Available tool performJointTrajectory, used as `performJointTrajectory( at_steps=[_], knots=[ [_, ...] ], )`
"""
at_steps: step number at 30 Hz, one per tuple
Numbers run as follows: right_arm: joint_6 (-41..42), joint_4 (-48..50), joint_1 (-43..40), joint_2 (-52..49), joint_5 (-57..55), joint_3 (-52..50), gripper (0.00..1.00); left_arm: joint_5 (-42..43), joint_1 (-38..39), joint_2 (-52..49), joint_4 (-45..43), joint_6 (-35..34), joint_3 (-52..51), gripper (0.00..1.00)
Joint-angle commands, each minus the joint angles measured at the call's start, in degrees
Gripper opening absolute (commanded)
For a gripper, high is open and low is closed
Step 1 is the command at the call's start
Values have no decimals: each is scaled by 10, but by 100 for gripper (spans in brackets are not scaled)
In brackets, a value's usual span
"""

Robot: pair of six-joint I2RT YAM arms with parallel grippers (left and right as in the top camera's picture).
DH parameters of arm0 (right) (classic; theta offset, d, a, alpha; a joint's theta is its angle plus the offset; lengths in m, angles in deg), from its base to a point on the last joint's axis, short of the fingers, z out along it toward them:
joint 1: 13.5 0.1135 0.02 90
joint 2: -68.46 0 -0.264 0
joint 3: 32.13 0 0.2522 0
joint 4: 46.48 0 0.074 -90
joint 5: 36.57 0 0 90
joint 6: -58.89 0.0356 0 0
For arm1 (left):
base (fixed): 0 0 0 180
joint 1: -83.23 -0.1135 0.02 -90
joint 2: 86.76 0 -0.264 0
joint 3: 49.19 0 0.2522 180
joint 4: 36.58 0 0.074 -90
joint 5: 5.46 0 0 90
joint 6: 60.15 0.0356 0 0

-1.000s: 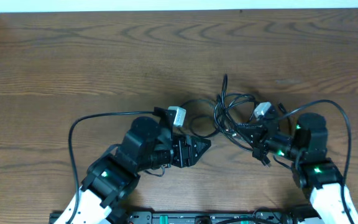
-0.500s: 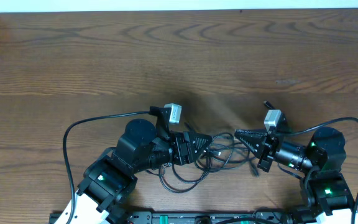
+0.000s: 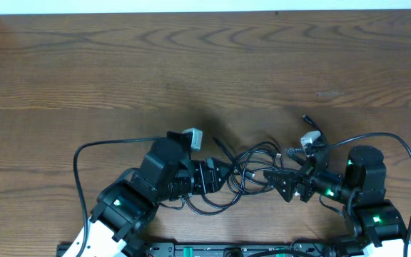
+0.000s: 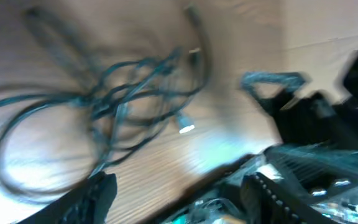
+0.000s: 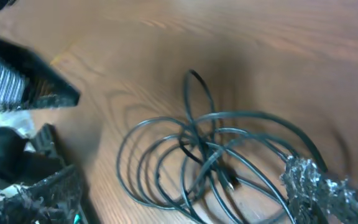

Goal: Untangle cables

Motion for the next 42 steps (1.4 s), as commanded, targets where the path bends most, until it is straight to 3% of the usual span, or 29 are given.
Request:
performJointTrajectory(
  at_steps=[1, 8, 14, 29, 42],
  knots=[
    [-3, -21, -1, 1, -71, 10, 99, -30, -3, -19, 28, 58, 5, 70],
    [110, -59, -1, 1, -207, 10, 99, -29, -1, -95, 35, 143, 5, 70],
    [121, -61, -1, 1, -219, 10, 99, 27, -1, -162, -11, 193, 5, 70],
    [121, -61, -1, 1, -219, 10, 99, 56, -1, -303, -70, 212, 5, 69],
    [117, -62, -1, 1, -219, 9, 99, 80, 31, -339, -137, 211, 5, 65]
  ],
)
